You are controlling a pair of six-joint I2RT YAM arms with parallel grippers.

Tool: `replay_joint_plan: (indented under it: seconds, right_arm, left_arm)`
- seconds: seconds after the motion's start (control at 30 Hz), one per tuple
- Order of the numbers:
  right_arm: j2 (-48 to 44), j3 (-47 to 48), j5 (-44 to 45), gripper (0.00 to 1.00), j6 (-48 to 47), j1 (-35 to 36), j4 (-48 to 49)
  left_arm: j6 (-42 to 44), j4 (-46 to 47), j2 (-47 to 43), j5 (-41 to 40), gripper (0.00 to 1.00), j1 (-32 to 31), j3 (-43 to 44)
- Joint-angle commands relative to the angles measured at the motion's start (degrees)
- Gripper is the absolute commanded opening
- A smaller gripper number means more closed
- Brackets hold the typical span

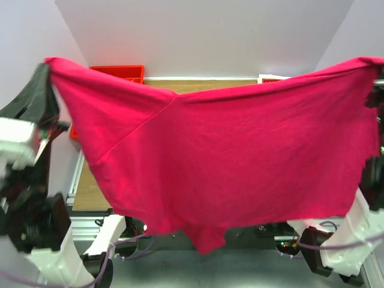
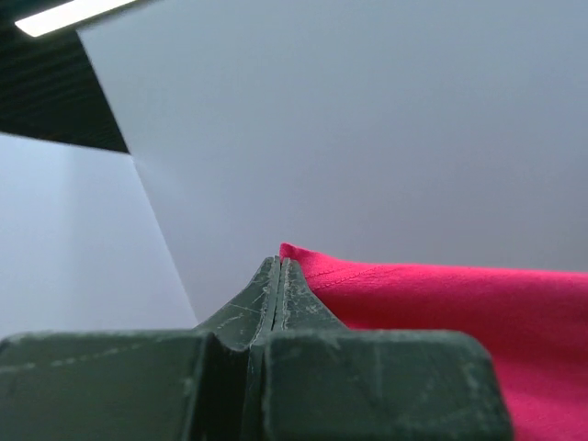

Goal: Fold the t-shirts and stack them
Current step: Flatten the tshirt out, then fold the tshirt

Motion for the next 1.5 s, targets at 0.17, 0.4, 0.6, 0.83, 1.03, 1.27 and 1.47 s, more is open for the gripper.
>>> replay_joint_plan:
  seconds: [0.17, 0.4, 0.6, 0.83, 1.03, 1.27, 1.47]
  right_arm:
    - [0.4, -27.3, -14.9, 0.01, -2.4, -0.3, 1.7]
    - [8.0, -49.4, -20.3, 0.0, -2.2, -0.3, 8.7]
    - [26.9, -49.5, -23.4, 0.01, 0.2, -0.3, 15.2]
    - [49.3, -37.9, -23.3, 0.0, 2.5, -0.3, 16.6]
    - [54.9, -30.8, -22.2, 0.0, 3.8, -0.3, 16.6]
    - [53.5, -30.4, -22.2, 0.0, 4.6, -0.3, 16.3]
    - [50.8, -32.8, -21.2, 0.01, 2.3, -0.3, 15.3]
  left_arm:
    - [3.2, 1.6, 10.2, 12.6, 0.0, 0.3, -22.2]
    - [5.2, 9.4, 24.8, 12.9, 0.0, -3.1, -33.1]
    - [6.6, 11.6, 41.4, 8.4, 0.0, -7.8, -30.1]
    - [4.9, 11.1, 62.8, 5.7, 0.0, -9.0, -14.7]
    - [5.1, 8.9, 69.8, 5.4, 0.0, -10.1, -6.7]
    - [6.3, 7.6, 62.5, 3.8, 0.0, -10.7, -12.0]
    - [10.6, 4.5, 51.0, 2.5, 0.0, -11.6, -23.2]
